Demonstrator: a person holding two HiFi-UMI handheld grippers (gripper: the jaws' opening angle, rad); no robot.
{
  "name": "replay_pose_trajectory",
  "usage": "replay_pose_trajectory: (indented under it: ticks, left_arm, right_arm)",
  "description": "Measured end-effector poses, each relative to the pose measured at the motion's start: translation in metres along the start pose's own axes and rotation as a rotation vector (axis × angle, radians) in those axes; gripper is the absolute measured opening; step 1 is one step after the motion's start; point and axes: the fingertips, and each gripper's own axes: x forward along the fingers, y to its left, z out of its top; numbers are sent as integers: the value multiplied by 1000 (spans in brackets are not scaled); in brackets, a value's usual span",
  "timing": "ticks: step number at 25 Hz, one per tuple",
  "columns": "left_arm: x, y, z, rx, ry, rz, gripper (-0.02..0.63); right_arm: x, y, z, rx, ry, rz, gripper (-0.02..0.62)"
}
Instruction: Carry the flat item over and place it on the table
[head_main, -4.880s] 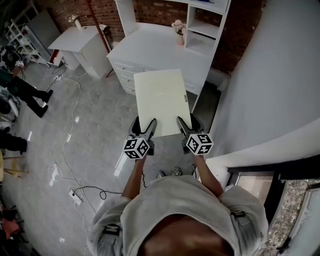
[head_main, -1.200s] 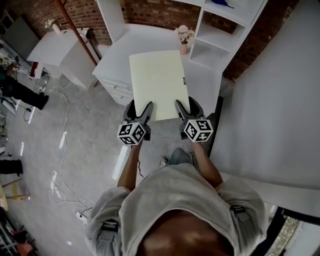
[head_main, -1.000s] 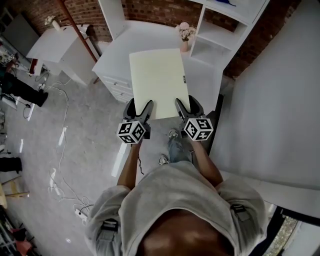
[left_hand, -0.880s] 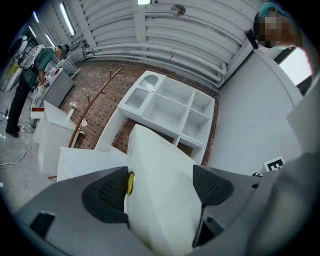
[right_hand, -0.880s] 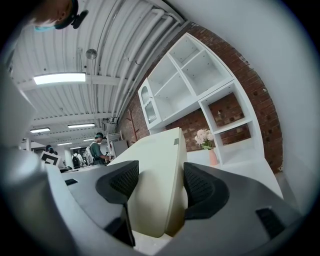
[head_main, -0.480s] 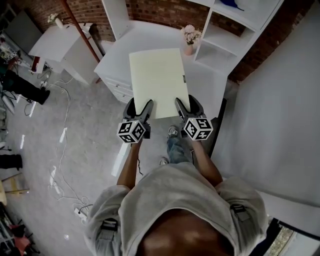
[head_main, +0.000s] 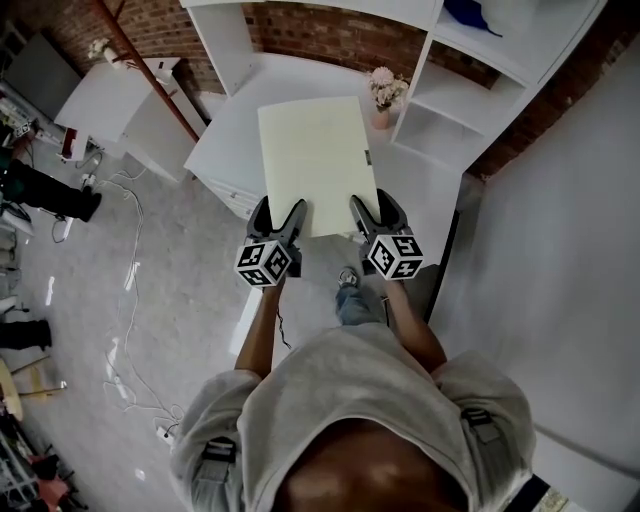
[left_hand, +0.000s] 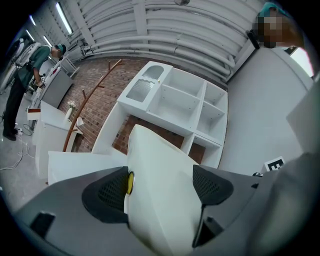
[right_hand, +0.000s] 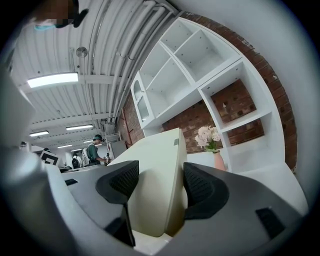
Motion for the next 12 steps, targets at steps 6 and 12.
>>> replay_pose_trajectory:
  ticks: [6,12]
  left_arm:
    - [55,14,11,-1,4,23,403]
    - [100,24,29,5,-16,46,403]
  right_arm:
    - [50,-30,19,4,13,15,293]
    - [95,-52,41,0,10,45,293]
